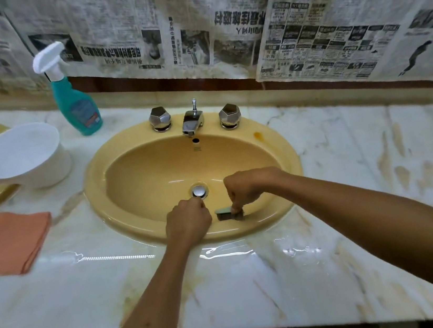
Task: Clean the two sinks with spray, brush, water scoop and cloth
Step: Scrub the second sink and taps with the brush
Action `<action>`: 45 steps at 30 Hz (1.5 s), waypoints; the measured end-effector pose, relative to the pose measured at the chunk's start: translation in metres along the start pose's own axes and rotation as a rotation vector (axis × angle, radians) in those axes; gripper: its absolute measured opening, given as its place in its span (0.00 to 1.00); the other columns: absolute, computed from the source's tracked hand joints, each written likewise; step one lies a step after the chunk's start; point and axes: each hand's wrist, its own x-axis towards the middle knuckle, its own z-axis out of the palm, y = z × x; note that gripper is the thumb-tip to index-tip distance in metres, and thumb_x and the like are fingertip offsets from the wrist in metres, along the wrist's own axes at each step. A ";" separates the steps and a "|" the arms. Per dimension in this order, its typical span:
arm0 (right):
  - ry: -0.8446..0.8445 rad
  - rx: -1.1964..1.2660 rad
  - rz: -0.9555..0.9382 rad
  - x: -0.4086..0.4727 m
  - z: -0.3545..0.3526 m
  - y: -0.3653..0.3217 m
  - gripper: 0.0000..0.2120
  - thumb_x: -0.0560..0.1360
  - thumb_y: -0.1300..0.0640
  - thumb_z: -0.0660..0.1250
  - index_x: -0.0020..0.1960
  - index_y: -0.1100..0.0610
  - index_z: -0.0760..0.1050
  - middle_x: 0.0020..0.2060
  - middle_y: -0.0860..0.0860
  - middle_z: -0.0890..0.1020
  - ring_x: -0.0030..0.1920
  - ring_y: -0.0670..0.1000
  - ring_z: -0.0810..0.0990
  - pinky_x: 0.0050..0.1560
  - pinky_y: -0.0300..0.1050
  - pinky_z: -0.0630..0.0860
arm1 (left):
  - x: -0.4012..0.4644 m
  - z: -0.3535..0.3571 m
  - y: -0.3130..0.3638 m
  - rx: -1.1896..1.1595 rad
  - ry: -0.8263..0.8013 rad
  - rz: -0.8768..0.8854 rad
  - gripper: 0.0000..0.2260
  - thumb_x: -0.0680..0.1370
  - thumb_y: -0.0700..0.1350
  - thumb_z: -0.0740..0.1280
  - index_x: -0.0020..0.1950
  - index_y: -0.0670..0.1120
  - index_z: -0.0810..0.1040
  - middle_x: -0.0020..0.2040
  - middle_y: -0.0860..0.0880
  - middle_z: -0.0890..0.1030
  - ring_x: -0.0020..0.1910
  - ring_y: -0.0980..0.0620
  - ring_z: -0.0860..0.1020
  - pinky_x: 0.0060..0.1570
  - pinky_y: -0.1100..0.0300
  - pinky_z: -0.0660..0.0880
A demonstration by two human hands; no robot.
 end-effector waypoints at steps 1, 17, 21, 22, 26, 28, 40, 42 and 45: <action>0.014 0.003 0.022 -0.011 -0.002 0.003 0.16 0.76 0.51 0.71 0.36 0.59 0.72 0.29 0.51 0.71 0.31 0.51 0.67 0.31 0.44 0.63 | -0.001 0.000 -0.001 0.002 0.001 0.015 0.10 0.77 0.43 0.58 0.49 0.46 0.79 0.46 0.44 0.81 0.45 0.40 0.78 0.41 0.54 0.70; 0.534 0.490 0.779 -0.087 0.100 0.042 0.12 0.79 0.47 0.64 0.42 0.55 0.74 0.41 0.53 0.77 0.45 0.61 0.77 0.36 0.46 0.64 | 0.000 -0.006 -0.003 0.036 -0.111 0.147 0.08 0.79 0.44 0.55 0.42 0.49 0.70 0.49 0.43 0.81 0.41 0.42 0.70 0.41 0.54 0.65; 0.580 0.282 0.479 -0.075 0.124 -0.022 0.16 0.82 0.44 0.57 0.61 0.52 0.75 0.50 0.55 0.79 0.51 0.61 0.78 0.40 0.46 0.63 | 0.002 -0.004 -0.003 0.055 -0.112 0.177 0.08 0.80 0.45 0.55 0.45 0.49 0.73 0.50 0.43 0.81 0.43 0.41 0.72 0.41 0.54 0.65; 0.571 0.253 0.397 -0.074 0.129 -0.036 0.17 0.82 0.44 0.55 0.65 0.51 0.72 0.52 0.56 0.79 0.52 0.61 0.78 0.40 0.46 0.64 | 0.002 -0.004 -0.003 0.057 -0.111 0.179 0.09 0.80 0.46 0.55 0.46 0.49 0.75 0.50 0.43 0.81 0.44 0.40 0.73 0.41 0.54 0.65; 0.684 0.468 0.719 -0.068 0.141 0.002 0.18 0.83 0.45 0.56 0.60 0.54 0.78 0.50 0.57 0.81 0.53 0.62 0.79 0.45 0.49 0.71 | 0.000 -0.006 -0.002 0.053 -0.129 0.174 0.11 0.79 0.46 0.55 0.49 0.49 0.77 0.49 0.44 0.81 0.42 0.42 0.70 0.42 0.54 0.66; 0.805 0.768 0.907 -0.070 0.148 0.034 0.15 0.82 0.52 0.59 0.46 0.59 0.79 0.41 0.58 0.81 0.47 0.63 0.79 0.41 0.48 0.69 | 0.000 -0.007 -0.003 0.047 -0.134 0.166 0.11 0.79 0.46 0.55 0.48 0.49 0.77 0.49 0.44 0.81 0.42 0.42 0.70 0.42 0.54 0.66; 0.900 1.092 0.799 -0.053 0.161 0.023 0.20 0.78 0.64 0.61 0.28 0.52 0.68 0.29 0.53 0.75 0.36 0.57 0.75 0.37 0.45 0.66 | 0.003 -0.005 -0.001 0.036 -0.128 0.113 0.12 0.80 0.47 0.56 0.53 0.50 0.78 0.50 0.45 0.81 0.43 0.43 0.71 0.44 0.54 0.69; 0.919 1.116 0.860 -0.048 0.147 0.045 0.15 0.78 0.62 0.61 0.33 0.57 0.76 0.34 0.58 0.80 0.41 0.61 0.78 0.39 0.45 0.67 | 0.004 -0.004 0.001 0.042 -0.125 0.105 0.12 0.80 0.48 0.56 0.53 0.50 0.79 0.50 0.45 0.81 0.42 0.43 0.70 0.44 0.55 0.68; 0.902 1.056 0.868 -0.051 0.159 0.027 0.11 0.78 0.63 0.61 0.42 0.64 0.79 0.41 0.63 0.83 0.46 0.64 0.80 0.41 0.48 0.69 | 0.003 -0.003 0.001 0.038 -0.108 0.084 0.12 0.80 0.48 0.56 0.53 0.50 0.79 0.50 0.45 0.81 0.42 0.44 0.71 0.44 0.55 0.68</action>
